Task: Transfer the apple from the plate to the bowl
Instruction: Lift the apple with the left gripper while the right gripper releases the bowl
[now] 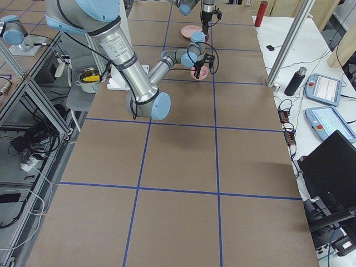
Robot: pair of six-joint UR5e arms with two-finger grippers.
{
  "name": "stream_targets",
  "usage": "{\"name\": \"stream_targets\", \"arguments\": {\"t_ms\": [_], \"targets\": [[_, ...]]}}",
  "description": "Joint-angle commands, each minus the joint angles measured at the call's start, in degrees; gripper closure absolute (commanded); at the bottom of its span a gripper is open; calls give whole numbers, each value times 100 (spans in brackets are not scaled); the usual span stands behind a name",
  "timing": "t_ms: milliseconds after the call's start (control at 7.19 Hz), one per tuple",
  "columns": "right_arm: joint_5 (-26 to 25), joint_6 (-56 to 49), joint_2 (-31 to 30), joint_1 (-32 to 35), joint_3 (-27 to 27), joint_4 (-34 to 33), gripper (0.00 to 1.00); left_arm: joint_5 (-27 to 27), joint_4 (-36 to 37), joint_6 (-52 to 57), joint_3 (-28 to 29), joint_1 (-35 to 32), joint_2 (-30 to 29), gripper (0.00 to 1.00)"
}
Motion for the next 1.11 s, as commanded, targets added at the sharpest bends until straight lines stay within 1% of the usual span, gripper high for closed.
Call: {"name": "stream_targets", "arguments": {"t_ms": [0, 139, 278, 417, 557, 696, 835, 974], "targets": [[-9, 20, -30, -20, -140, 172, 32, 240, 14, -1002, 410, 543, -930, 100], [-18, 20, -56, -46, -123, 181, 0, 356, 14, -1206, 473, 676, -1126, 100], [-1, -6, -109, -46, -44, 190, 0, 357, -47, -1260, 595, 791, -1197, 100], [61, -33, -449, 32, 452, 190, 0, 365, -48, -1322, 814, 801, -1494, 100], [470, -76, -1000, 398, 1075, 181, 0, 366, -57, -1383, 903, 818, -1671, 100], [1092, -416, -1528, 950, 1508, 155, 0, 444, -57, -1392, 1226, 879, -1977, 100], [1455, -968, -2046, 1365, 1791, 163, 0, 819, -144, -1479, 1429, 1089, -2111, 100], [1546, -1522, -2452, 1526, 1924, 181, 0, 953, -432, -1506, 1675, 1230, -2199, 100]]}}
